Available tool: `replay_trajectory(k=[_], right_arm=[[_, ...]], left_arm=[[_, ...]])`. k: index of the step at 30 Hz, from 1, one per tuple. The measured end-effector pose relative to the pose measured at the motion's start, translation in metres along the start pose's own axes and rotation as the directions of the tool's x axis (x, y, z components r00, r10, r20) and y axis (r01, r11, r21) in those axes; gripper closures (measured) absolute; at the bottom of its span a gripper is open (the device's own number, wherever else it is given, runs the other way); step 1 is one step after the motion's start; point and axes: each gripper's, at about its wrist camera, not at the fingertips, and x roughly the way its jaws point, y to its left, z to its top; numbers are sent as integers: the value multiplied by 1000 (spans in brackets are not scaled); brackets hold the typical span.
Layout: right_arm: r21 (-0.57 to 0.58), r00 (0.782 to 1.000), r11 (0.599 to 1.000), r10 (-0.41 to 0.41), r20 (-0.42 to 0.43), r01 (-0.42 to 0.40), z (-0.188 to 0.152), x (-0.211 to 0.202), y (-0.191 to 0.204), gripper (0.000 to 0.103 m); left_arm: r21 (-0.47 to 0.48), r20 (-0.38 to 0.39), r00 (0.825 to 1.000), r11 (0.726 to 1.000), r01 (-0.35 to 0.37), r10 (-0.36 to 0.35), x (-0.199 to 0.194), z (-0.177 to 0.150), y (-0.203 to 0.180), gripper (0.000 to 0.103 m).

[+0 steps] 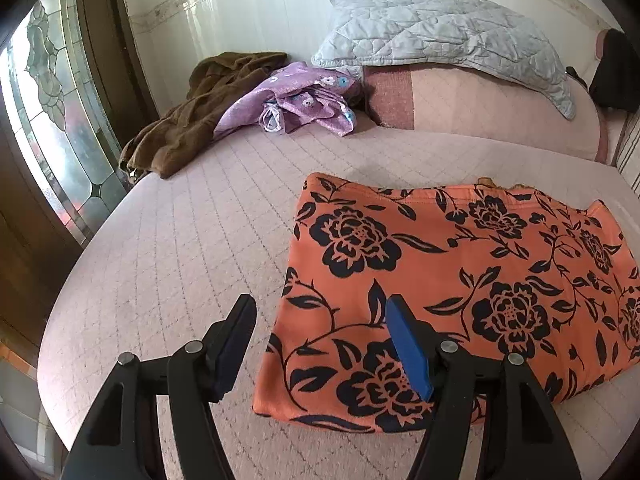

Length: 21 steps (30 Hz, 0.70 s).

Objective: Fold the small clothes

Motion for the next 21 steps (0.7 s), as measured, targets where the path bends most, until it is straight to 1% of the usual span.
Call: replay_trajectory(k=[2, 3, 5, 6, 7, 8, 9, 10, 11, 13, 14, 15, 16, 18, 19, 21], right_arm=[[28, 999, 999, 34, 10, -34, -8, -8, -6, 22], [45, 999, 998, 37, 13, -38, -9, -11, -8, 24], [128, 998, 990, 62, 6, -62, -11, -11, -22, 24], [197, 996, 977, 86, 5, -85, -14, -9, -33, 24], [240, 995, 966, 98, 3, -96, -15, -6, -40, 24], [287, 995, 953, 103, 3, -99, -18, -2, -48, 24], [314, 995, 945, 98, 6, -95, -20, 0, -54, 24], [331, 996, 939, 92, 8, -90, -20, 1, -57, 24], [341, 995, 935, 94, 18, -94, -20, 2, -59, 25], [322, 991, 938, 115, 65, -130, -15, -3, -56, 27], [285, 988, 947, 123, 94, -145, -12, -8, -50, 30], [251, 986, 957, 123, 113, -148, -8, -12, -44, 37], [214, 985, 967, 114, 131, -140, -4, -14, -38, 42], [149, 986, 985, 68, 151, -91, 4, -14, -29, 69], [132, 988, 989, 46, 146, -65, 9, -10, -28, 69], [149, 994, 989, -8, 105, -8, 14, 4, -36, 69]], left_arm=[[-13, -38, 999, 1000, 0, -1, 3, -4, 1, 35], [-18, -65, 998, 1000, -4, 2, 6, -7, 1, 35], [-26, -138, 990, 1000, 5, -9, 16, -14, 0, 34], [-4, -192, 981, 1000, 17, -18, 25, -21, -4, 33], [20, -224, 974, 1000, 17, -12, 32, -25, -7, 30], [62, -231, 973, 998, 3, 12, 39, -30, -12, 27], [85, -203, 979, 996, -16, 33, 38, -31, -15, 26], [107, -189, 981, 994, -29, 49, 34, -28, -19, 27], [109, -177, 983, 994, -23, 43, 30, -26, -20, 27], [89, -151, 988, 996, 10, 4, 22, -24, -21, 27], [78, -138, 990, 997, 26, -15, 17, -23, -23, 27], [76, -123, 992, 997, 33, -23, 14, -22, -24, 27], [84, -92, 995, 996, 35, -27, 8, -20, -27, 27], [100, -58, 998, 994, 31, -26, 2, -19, -33, 27], [106, -40, 999, 994, 32, -28, -2, -16, -36, 27], [108, -26, 999, 994, 32, -30, -4, -15, -38, 27]])
